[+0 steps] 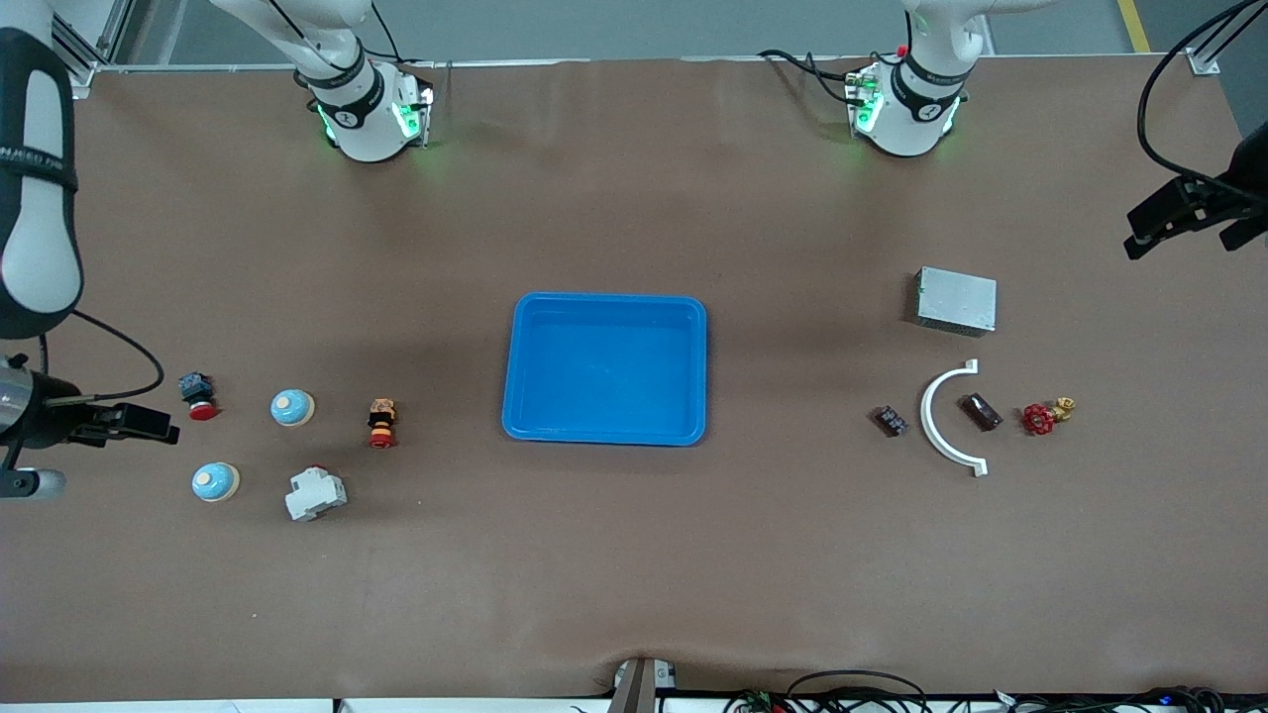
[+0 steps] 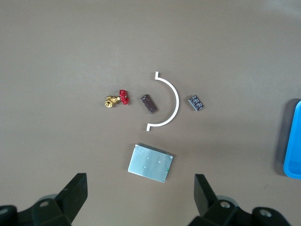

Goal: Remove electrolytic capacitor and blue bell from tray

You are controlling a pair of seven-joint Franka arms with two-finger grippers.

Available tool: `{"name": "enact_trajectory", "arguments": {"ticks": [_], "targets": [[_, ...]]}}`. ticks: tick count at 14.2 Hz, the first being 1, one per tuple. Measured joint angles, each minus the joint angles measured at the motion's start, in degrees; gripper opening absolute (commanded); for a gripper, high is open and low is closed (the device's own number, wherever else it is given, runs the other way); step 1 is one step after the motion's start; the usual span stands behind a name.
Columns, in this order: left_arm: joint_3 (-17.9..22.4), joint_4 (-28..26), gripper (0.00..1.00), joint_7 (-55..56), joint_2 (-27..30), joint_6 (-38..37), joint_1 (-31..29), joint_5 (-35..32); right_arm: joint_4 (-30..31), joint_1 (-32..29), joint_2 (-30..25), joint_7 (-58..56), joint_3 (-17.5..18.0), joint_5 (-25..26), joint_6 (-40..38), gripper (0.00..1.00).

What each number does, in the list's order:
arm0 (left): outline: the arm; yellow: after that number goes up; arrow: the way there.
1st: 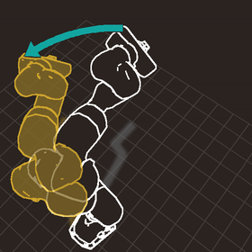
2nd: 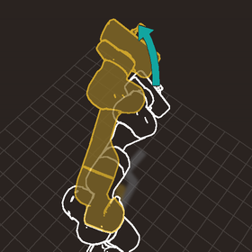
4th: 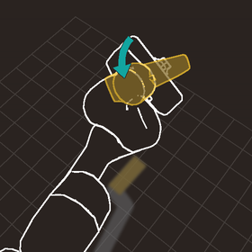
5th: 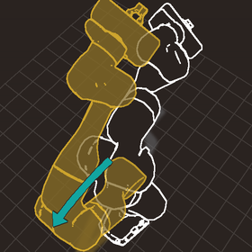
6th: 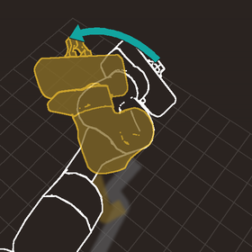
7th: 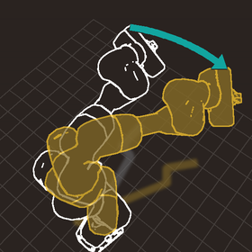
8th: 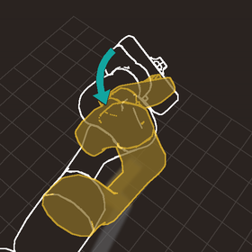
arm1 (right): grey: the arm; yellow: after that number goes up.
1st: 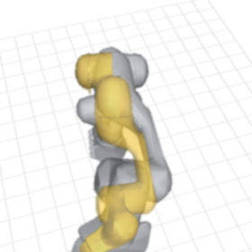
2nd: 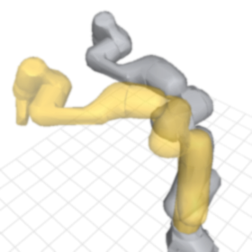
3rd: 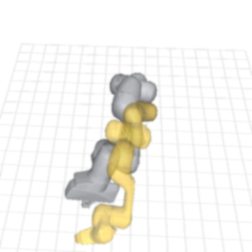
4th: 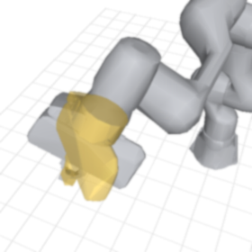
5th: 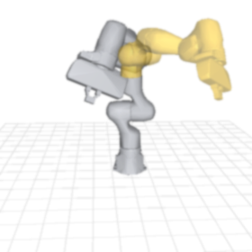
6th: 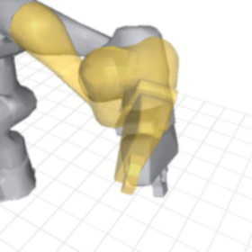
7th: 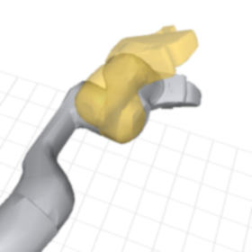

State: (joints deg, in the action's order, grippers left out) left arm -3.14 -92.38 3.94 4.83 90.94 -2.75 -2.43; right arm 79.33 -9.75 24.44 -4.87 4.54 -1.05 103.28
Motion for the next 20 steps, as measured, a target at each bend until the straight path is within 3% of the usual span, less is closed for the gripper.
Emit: {"name": "enact_trajectory", "arguments": {"ticks": [4, 9, 13, 20], "targets": [[0.0, -0.4, 1.0, 0.0, 0.3, -0.5, 0.0, 0.0, 6.8, 1.8, -6.9, 3.6, 0.0, 0.0, -0.1, 1.0], [0.2, -0.5, 1.0, -0.1, 0.7, -1.2, 0.0, 0.0, 17.3, 2.5, -20.0, 5.3, 0.1, 0.0, -4.1, 1.0], [0.3, -0.5, 1.0, -0.3, 1.6, -2.4, 0.1, 0.1, 18.7, 2.5, -25.7, 5.5, 0.0, 0.0, -7.4, 1.0], [-1.1, -0.7, 1.0, -0.3, 1.6, -2.4, 1.0, 2.6, 17.9, 2.6, -29.2, 6.0, 0.2, -0.4, -11.1, 1.0]]}}
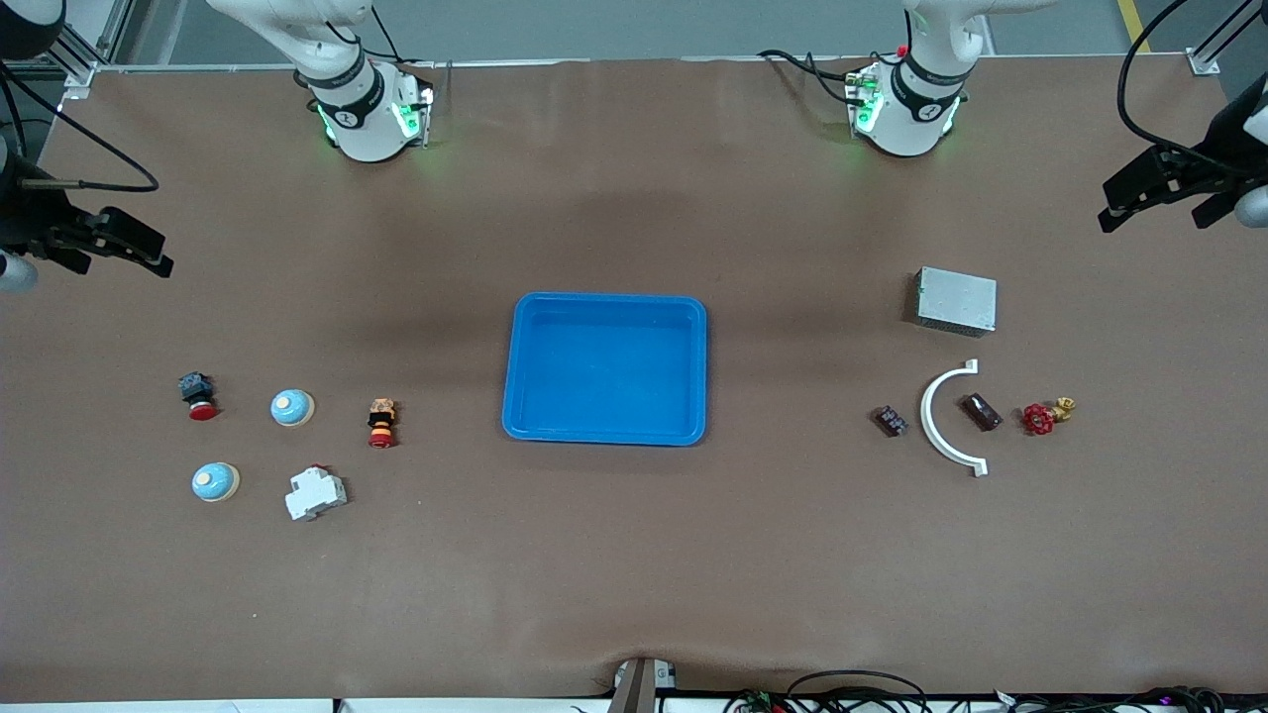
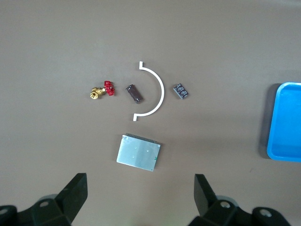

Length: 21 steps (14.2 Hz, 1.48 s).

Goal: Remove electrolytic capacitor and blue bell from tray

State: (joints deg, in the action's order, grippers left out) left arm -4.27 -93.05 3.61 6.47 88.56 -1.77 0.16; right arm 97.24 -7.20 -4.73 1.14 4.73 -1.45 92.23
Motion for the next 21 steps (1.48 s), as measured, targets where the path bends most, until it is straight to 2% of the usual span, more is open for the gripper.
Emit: {"name": "enact_trajectory", "arguments": {"ticks": [7, 21], "targets": [[-0.6, 0.0, 1.0, 0.0, 0.0, 0.0, 0.2, 0.0, 0.0, 2.7, -1.4, 0.8, 0.2, -0.9, -1.4, 1.0], [-3.1, -0.2, 1.0, 0.0, 0.0, 0.0, 0.2, 0.0, 0.0, 2.8, -2.5, 1.1, -0.4, -0.9, -1.3, 1.0]]}}
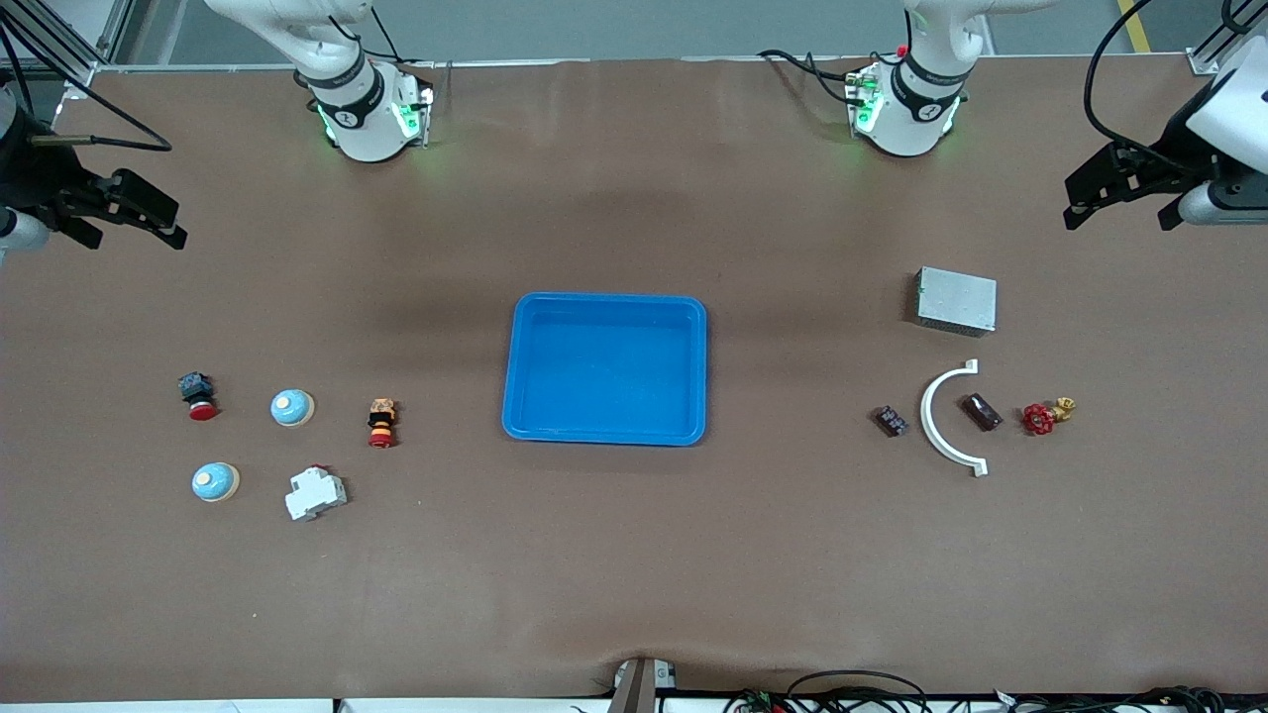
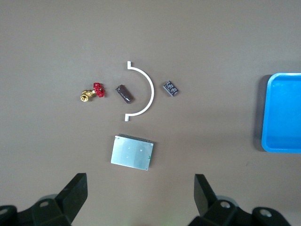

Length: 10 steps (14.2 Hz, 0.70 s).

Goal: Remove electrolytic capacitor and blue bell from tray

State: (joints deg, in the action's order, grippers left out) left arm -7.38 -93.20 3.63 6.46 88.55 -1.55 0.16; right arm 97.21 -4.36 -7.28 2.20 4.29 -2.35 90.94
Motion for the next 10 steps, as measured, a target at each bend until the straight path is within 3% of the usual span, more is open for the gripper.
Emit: {"name": "enact_trajectory", "arguments": {"ticks": [10], "targets": [[-1.3, 0.5, 1.0, 1.2, -0.5, 0.1, 0.0, 0.0, 0.0, -0.1, 0.0, 0.1, -0.5, 0.0, 0.0, 1.0]]}}
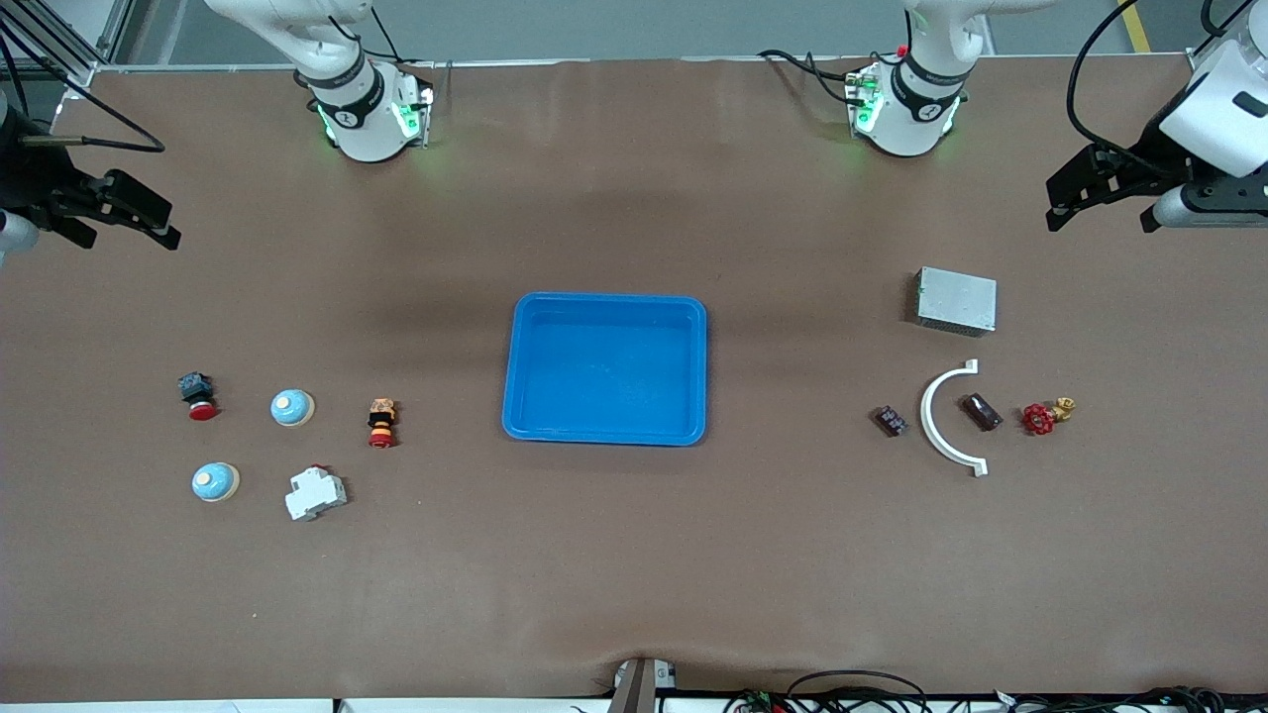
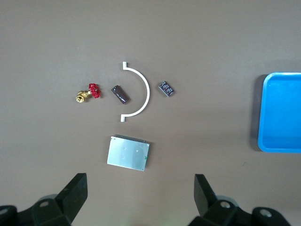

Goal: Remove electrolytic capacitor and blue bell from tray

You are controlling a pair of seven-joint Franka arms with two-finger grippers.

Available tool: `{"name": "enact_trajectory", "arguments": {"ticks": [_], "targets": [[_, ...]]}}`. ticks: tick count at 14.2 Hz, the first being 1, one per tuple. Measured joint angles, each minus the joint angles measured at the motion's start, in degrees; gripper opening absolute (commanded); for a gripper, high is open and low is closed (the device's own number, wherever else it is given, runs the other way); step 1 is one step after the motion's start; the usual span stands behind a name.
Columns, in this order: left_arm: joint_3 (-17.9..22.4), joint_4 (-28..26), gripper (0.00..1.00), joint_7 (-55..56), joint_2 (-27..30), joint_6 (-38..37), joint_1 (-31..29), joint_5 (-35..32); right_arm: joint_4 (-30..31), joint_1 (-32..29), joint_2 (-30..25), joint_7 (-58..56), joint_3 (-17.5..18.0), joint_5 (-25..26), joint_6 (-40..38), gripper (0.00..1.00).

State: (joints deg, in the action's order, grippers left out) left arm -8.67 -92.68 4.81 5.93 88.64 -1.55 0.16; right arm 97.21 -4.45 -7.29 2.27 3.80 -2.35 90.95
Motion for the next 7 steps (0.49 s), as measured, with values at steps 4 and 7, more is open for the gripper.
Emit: {"name": "enact_trajectory", "arguments": {"ticks": [4, 7], "targets": [[0.0, 0.5, 1.0, 0.0, -0.1, 0.0, 0.0, 0.0, 0.0, 0.0, 0.0, 0.0, 0.0, 0.0, 0.0, 1.0], [0.0, 0.7, 1.0, 0.0, -0.1, 0.0, -0.1, 0.0, 0.0, 0.0, 0.0, 0.0, 0.0, 0.0, 0.0, 1.0]]}}
